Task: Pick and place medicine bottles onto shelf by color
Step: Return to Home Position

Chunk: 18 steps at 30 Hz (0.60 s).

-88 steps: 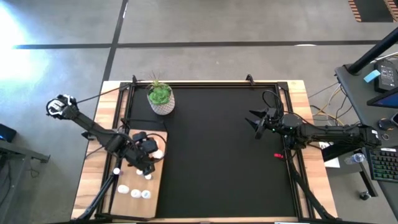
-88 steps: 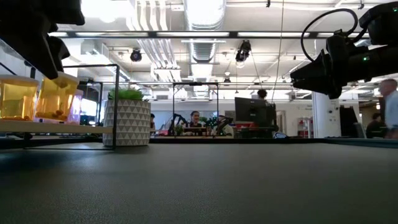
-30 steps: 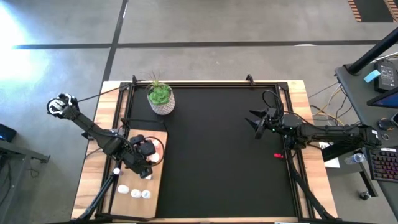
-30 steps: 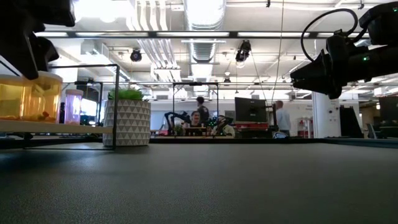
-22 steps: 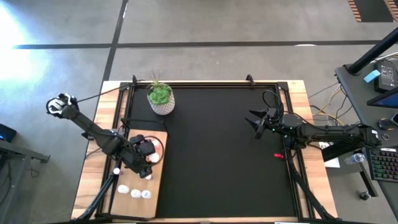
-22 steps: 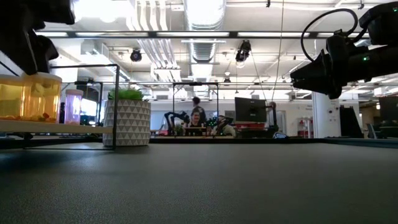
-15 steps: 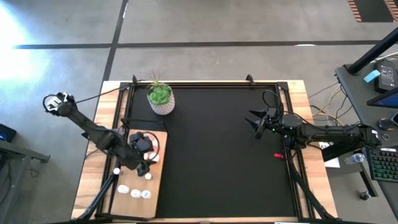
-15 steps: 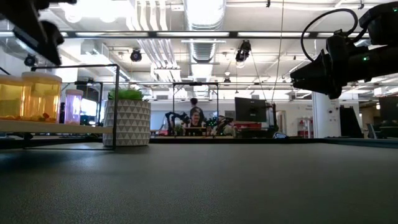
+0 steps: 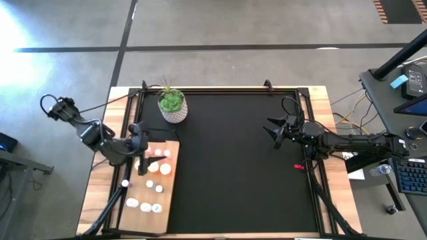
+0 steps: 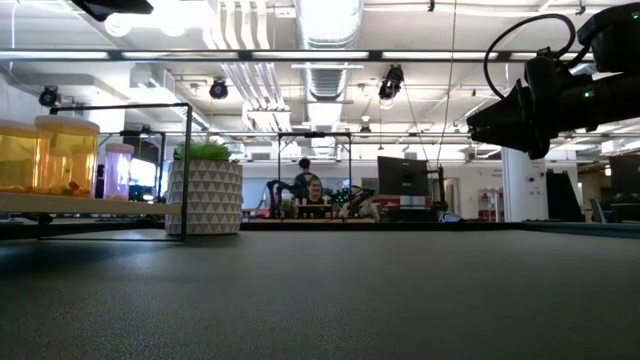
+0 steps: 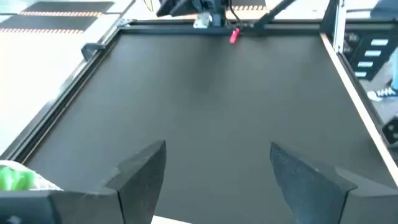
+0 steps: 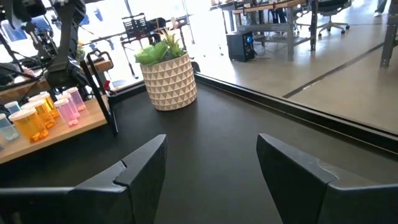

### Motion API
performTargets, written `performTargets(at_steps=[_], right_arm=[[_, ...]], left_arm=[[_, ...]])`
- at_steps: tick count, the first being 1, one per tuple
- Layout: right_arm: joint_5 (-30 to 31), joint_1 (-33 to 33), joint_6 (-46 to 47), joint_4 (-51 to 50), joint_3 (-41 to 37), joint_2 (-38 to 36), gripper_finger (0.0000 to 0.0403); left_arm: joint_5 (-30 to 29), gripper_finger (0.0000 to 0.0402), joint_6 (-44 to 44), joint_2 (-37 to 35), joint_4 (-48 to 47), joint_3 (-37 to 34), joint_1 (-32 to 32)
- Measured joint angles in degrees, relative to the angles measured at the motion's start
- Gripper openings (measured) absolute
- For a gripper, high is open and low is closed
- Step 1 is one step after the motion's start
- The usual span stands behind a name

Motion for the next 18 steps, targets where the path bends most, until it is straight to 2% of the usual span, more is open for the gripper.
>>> performTargets(at_steps=[6,13,15,18], right_arm=[[0.01,-0.01,-0.01,0.0,0.0,0.02,0.0238],[0.02,-0.01,0.0,0.0,0.0,0.0,0.0238],[0.02,0.0,0.0,0.01,-0.01,0.01,0.0238],[0.02,0.0,0.0,0.0,0.0,0.0,0.0238]], left_arm=[[-0.53,0.027,0.05,-4.77,-0.38,-1.1,0.0],[-0.38,0.027,0.67,-10.94,1.43,-6.3,0.02],[-0.2,0.027,2.75,-14.42,3.0,-8.03,0.05],[-0.29,0.027,10.53,-19.46,9.53,-10.71,0.11]])
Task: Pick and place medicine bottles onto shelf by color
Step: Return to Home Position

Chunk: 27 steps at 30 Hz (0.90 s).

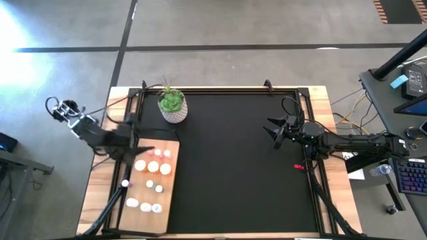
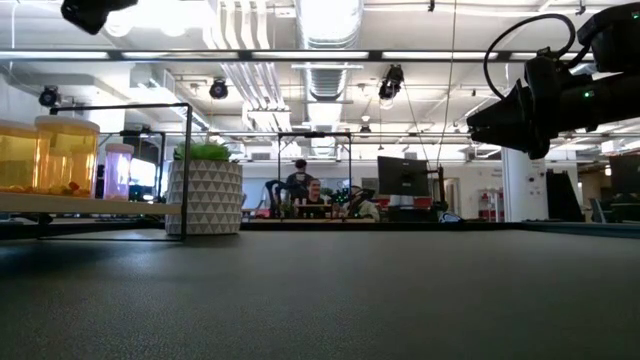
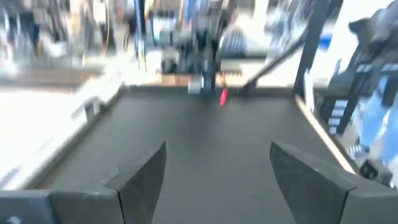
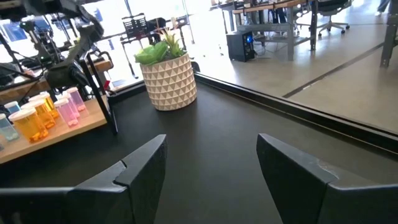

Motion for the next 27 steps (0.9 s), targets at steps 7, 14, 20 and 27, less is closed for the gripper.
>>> performTargets(at_steps=[7,14,20,27], right_arm=[[-0.02,0.0,0.0,-0.01,-0.01,0.02,0.0238],[-0.02,-0.02,-0.02,0.0,0.0,0.02,0.0238],[-0.02,-0.01,0.0,0.0,-0.01,0.0,0.0238],[-0.02,0.0,-0.02,0.0,-0.02,0.02,0.0238]], left_arm=[[-0.23,0.027,17.92,-8.17,12.11,-5.9,0.04],[-0.14,0.027,17.93,-14.5,15.29,-11.84,1.45],[0.61,0.027,17.95,-20.02,20.26,-18.32,2.97],[0.57,0.027,17.91,-22.21,23.51,-22.75,4.15]])
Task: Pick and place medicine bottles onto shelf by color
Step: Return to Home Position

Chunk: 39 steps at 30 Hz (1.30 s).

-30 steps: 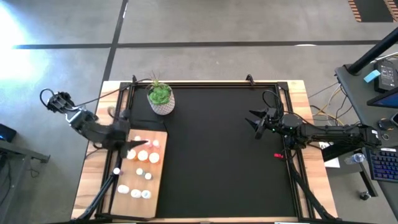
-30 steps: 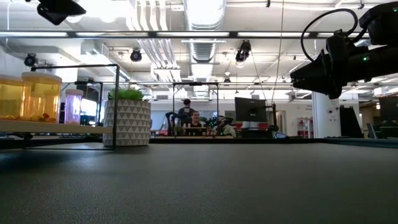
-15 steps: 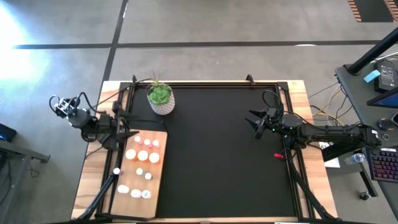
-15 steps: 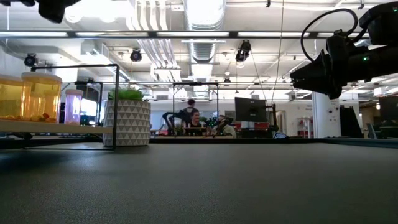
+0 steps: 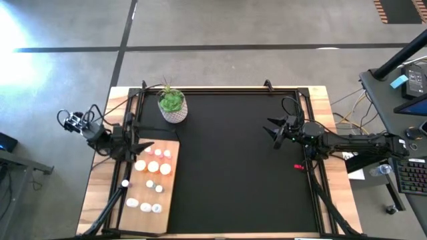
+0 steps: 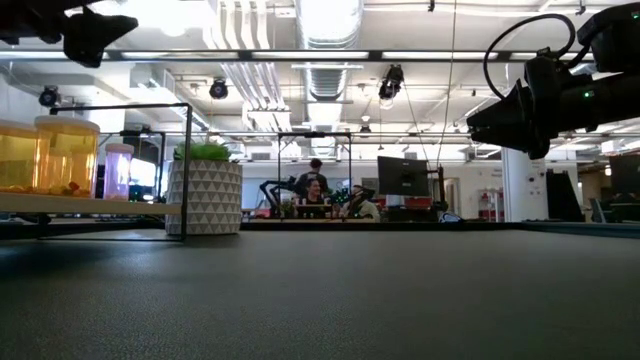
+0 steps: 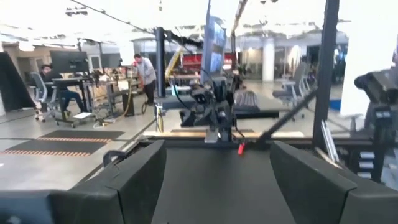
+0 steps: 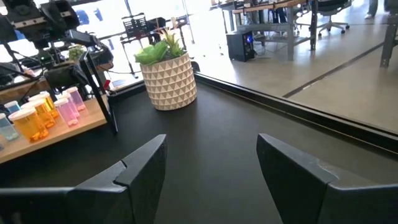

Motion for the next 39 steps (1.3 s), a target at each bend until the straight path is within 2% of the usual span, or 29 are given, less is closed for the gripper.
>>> performTargets(at_steps=[5,12,21,39], right_arm=[[0.0,-0.02,0.02,0.0,0.0,0.0,0.0238],[0.02,-0.02,0.02,0.0,0.0,0.0,0.0238],[0.01,-0.01,0.02,0.0,0.0,0.0,0.0238],[0.0,-0.01,0.02,0.0,0.01,0.0,0.0238]], left_arm=[[-0.29,0.027,-0.03,-0.02,4.93,-2.88,1.32],[2.63,0.027,-0.04,-0.02,15.47,-9.41,4.34],[3.06,0.027,0.0,-0.07,24.6,-15.56,5.07],[2.36,0.027,0.04,0.07,26.56,-17.14,5.38]])
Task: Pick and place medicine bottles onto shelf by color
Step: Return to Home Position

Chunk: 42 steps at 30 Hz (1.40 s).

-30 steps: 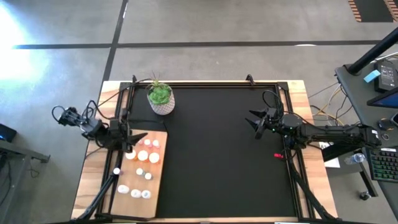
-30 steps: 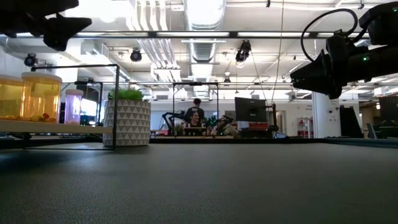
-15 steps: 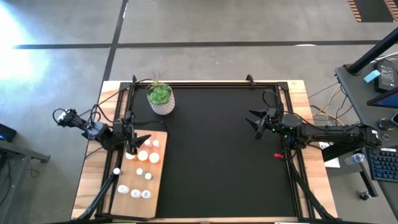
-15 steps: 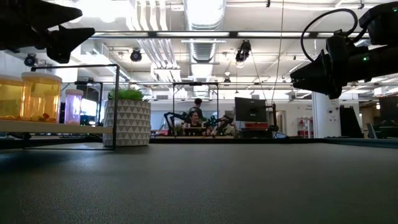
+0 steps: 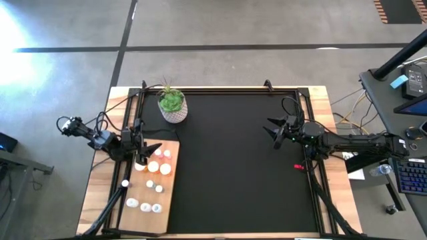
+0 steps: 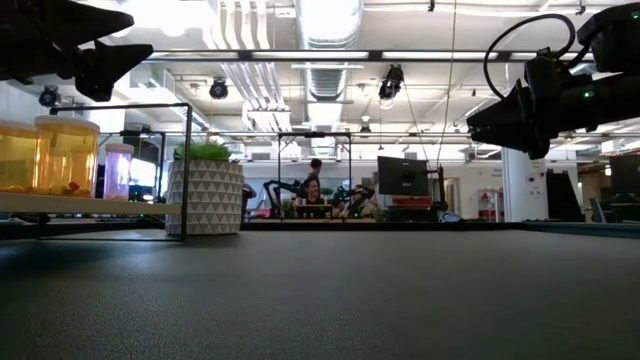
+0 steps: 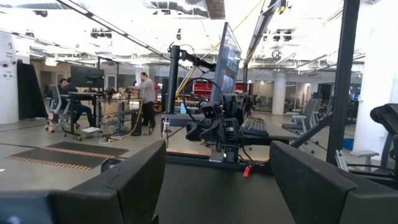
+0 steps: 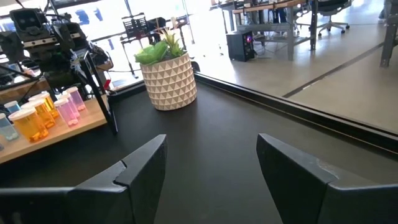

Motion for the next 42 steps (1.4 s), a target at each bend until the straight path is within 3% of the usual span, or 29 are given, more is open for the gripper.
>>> performTargets(at_steps=[42], right_arm=[[0.0,-0.01,0.0,0.0,-0.01,0.0,0.0238]], left_arm=[[-0.04,0.027,0.04,2.66,-0.03,-0.18,0.0]])
